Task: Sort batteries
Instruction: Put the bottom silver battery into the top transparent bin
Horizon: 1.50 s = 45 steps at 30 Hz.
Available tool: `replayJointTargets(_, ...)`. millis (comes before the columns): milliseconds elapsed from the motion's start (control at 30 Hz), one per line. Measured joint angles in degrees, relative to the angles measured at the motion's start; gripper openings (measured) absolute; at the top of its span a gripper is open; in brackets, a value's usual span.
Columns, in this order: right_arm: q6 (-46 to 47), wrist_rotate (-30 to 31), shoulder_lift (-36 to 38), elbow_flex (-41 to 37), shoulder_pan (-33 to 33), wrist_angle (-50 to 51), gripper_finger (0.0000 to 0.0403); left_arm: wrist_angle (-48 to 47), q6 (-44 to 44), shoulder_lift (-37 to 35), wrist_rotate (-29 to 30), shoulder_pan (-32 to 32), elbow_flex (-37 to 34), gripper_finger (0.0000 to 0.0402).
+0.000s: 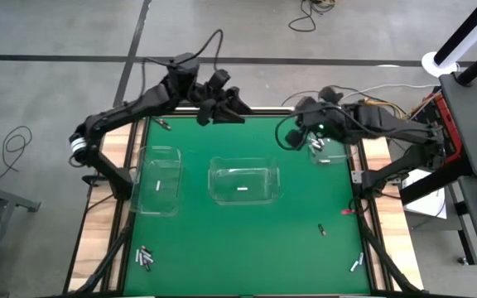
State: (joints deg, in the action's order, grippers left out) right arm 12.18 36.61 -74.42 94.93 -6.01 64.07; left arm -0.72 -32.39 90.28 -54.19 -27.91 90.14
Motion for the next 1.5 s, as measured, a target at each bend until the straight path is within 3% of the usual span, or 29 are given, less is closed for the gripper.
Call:
replayJointTargets(100,8.7,-4.0,1.2,-3.1,-5.4,12.9,0.0041,-12.1,9.2,-3.8,8.4,1.3,0.1,0.0294)
replayJointTargets(200,13.5,-8.0,2.3,-9.2,-10.7,17.2,0.0040,-21.0,15.0,-6.9,16.5,3.3,0.1,0.0294)
replayJointTargets(467,12.0,-24.2,3.8,-28.4,-27.9,10.3,0.0041,-28.5,18.0,-14.3,27.7,9.6,0.0,0.0294)
replayJointTargets(667,12.2,-30.8,2.5,-37.9,-39.2,-1.3,0.0038,-33.0,18.4,-19.3,35.1,15.0,0.1,0.0294)
replayJointTargets(800,12.8,-31.3,-0.2,-40.3,-45.3,-5.1,0.0039,-36.1,18.5,-21.4,40.6,18.2,0.1,0.0294)
replayJointTargets(967,12.9,-31.7,-4.6,-40.5,-48.6,-8.8,0.0039,-38.7,18.4,-22.9,45.1,20.5,0.0,0.0294)
replayJointTargets(1400,14.3,-32.3,-15.6,-38.9,-50.5,-12.7,0.0046,-43.1,16.6,-24.4,46.5,22.5,-1.4,0.0294)
replayJointTargets(1500,14.9,-32.6,-16.8,-38.9,-50.5,-12.7,0.0047,-43.1,16.2,-24.9,49.0,23.4,-2.4,0.0294)
